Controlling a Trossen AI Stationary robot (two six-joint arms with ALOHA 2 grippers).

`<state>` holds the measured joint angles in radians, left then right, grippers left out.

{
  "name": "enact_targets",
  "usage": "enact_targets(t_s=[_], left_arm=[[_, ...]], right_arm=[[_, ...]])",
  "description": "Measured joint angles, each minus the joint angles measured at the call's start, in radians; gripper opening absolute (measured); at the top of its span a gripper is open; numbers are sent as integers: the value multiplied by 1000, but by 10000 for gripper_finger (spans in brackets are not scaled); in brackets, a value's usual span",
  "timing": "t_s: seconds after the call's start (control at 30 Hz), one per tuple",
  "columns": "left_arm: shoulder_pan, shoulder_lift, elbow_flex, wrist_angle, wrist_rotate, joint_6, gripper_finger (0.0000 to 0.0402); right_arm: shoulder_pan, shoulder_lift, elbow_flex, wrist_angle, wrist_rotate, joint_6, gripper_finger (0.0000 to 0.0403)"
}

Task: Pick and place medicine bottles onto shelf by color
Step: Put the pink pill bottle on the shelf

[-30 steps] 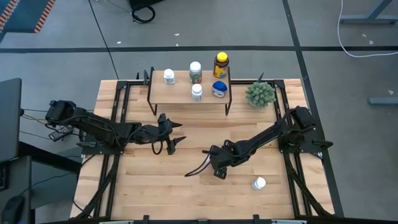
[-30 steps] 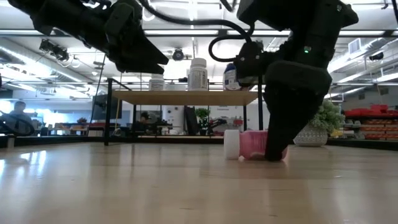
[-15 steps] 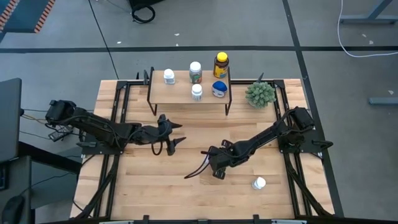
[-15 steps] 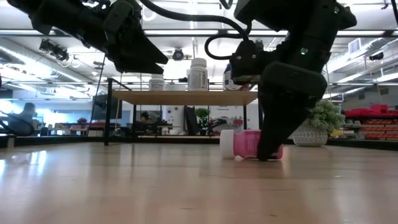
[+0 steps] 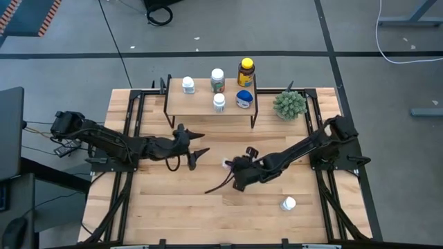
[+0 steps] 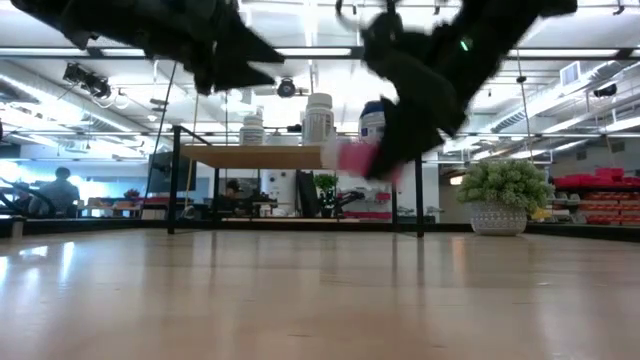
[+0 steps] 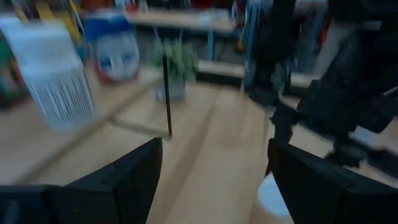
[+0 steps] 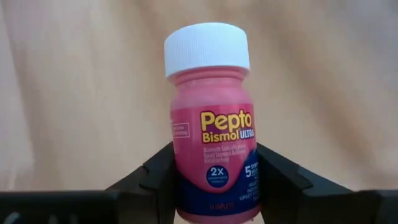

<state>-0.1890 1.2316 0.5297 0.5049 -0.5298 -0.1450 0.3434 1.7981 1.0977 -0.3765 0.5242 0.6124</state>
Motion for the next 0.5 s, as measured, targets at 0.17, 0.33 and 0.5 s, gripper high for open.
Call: enact_targets(t_s=[0.17, 0.33, 0.5], left_arm=[[0, 0, 0, 151, -41, 74, 297], [-1, 0, 0, 248, -43, 74, 297], [-8, 0, -45, 337, -43, 33, 297]], right_arm=[[0, -70, 2, 113, 219, -60, 173], [-19, -76, 2, 276, 266, -170, 173], [-44, -75, 2, 345, 314, -200, 173]])
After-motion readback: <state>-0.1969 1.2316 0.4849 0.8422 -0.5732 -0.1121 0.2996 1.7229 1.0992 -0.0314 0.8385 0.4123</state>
